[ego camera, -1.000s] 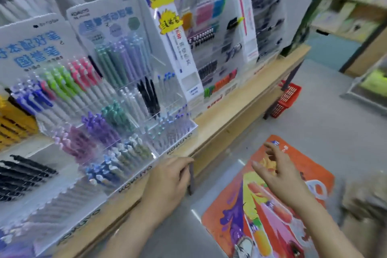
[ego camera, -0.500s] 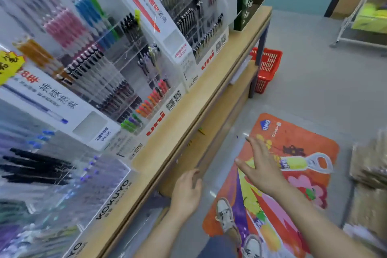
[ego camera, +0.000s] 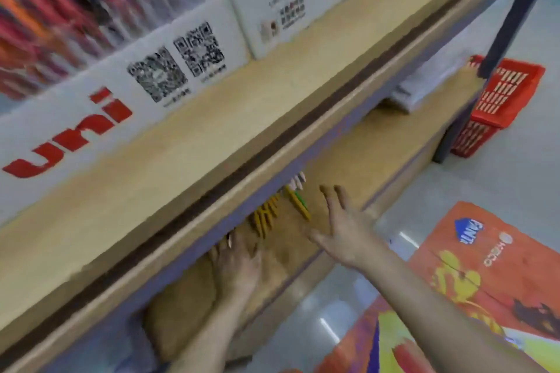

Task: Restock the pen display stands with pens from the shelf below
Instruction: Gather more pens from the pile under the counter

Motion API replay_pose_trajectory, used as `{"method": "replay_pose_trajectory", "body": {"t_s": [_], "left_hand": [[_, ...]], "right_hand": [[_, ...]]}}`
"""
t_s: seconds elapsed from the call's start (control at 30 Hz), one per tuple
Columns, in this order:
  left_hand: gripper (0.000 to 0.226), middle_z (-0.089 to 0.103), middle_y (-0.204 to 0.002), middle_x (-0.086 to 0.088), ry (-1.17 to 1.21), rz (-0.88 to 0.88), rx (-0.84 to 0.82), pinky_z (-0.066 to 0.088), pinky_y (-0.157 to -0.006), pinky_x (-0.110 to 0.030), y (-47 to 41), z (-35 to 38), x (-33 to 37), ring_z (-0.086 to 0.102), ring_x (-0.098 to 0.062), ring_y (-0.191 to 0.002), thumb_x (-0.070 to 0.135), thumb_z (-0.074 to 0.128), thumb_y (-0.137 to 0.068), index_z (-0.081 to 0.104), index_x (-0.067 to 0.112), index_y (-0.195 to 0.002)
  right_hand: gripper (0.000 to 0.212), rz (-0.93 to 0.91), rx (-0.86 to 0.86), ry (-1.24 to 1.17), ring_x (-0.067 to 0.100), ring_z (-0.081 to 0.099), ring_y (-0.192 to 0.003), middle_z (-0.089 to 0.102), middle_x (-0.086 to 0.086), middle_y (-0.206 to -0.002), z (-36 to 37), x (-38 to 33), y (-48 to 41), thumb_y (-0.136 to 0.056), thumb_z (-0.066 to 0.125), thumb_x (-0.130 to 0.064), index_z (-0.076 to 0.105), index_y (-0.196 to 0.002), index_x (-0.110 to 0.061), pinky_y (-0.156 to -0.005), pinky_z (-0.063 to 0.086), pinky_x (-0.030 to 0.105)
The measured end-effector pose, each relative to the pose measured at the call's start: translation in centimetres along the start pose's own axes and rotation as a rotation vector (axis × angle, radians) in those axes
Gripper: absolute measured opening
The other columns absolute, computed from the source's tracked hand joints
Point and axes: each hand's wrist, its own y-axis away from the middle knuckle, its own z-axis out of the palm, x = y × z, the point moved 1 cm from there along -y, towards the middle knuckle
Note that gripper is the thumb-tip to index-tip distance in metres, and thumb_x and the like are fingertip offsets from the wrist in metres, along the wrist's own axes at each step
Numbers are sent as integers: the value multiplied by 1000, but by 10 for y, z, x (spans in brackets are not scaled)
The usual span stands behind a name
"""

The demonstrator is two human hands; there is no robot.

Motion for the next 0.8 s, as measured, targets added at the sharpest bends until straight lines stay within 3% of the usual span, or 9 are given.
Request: {"method": "replay_pose_trajectory", "body": {"t_s": [0.1, 0.17, 0.2, 0.27, 0.33, 0.4, 0.5, 0.63, 0.8], "left_hand": [[71, 48, -139, -25, 26, -137, 153, -6, -115, -34, -36, 32, -15, 38, -43, -133, 58, 34, -82, 54, 15, -135], [71, 45, -145, -19, -79, -202, 171, -13, -116, -37, -51, 52, -26, 33, -42, -137, 61, 18, -88, 50, 23, -139], [71, 44, -146, -15, -86, -225, 182, -6, -118, -42, -58, 60, -26, 32, -39, -138, 60, 11, -90, 48, 25, -140], [64, 48, -143, -12, 90, -192, 313, 17, -116, -43, -72, 64, -23, 37, -34, -135, 54, 19, -91, 51, 22, -136], [53, 48, -142, -7, 254, -147, 382, 30, -109, -43, -79, 61, -14, 40, -29, -133, 49, 29, -93, 50, 23, -134], [57, 50, -138, -4, 354, -116, 388, 39, -103, -45, -89, 63, -8, 44, -28, -128, 55, 34, -87, 48, 24, -132], [78, 50, -138, -7, 463, -187, 383, 40, -103, -48, -105, 64, -9, 47, -30, -127, 71, 28, -72, 41, 26, -135], [99, 44, -144, -13, 319, -351, 292, 36, -105, -51, -131, 55, -9, 40, -37, -131, 82, 25, -63, 30, 23, -143], [84, 43, -145, -18, 219, -377, 165, 33, -108, -49, -165, 39, 7, 39, -39, -132, 71, 36, -80, 30, 17, -143]], "right_hand": [[107, -69, -11, 119, 37, 17, -147, -2, 23, -160, 40, 17, -51, -81, 56, -69, 2, -155, -14, -117, 25, 39], [113, -117, -1, 166, 36, 6, -149, -4, 22, -161, 63, 18, -74, -77, 46, -79, -3, -155, -14, -120, 18, 42], [117, -142, 32, 187, 35, 3, -149, -3, 20, -161, 72, 16, -85, -71, 37, -86, -5, -155, -15, -120, 15, 44], [122, -185, 106, 186, 33, 1, -150, -3, 16, -163, 85, 11, -106, -65, 25, -93, -8, -154, -17, -120, 11, 47], [117, -198, 138, 154, 34, 0, -150, -4, 16, -163, 91, 6, -126, -71, 29, -92, -6, -154, -18, -121, 9, 48], [110, -190, 143, 204, 36, 3, -149, -2, 17, -163, 93, 0, -138, -77, 34, -87, -3, -155, -19, -119, 11, 50], [101, -173, 151, 294, 40, 17, -143, 10, 17, -160, 92, -8, -143, -79, 44, -78, 11, -153, -17, -112, 20, 50], [96, -159, 128, 327, 41, 25, -136, 22, 20, -152, 91, -24, -140, -80, 56, -65, 20, -149, -8, -110, 26, 46], [88, -135, 89, 363, 42, 29, -131, 27, 26, -148, 98, -35, -147, -85, 63, -45, 19, -147, 2, -107, 32, 44]]}}
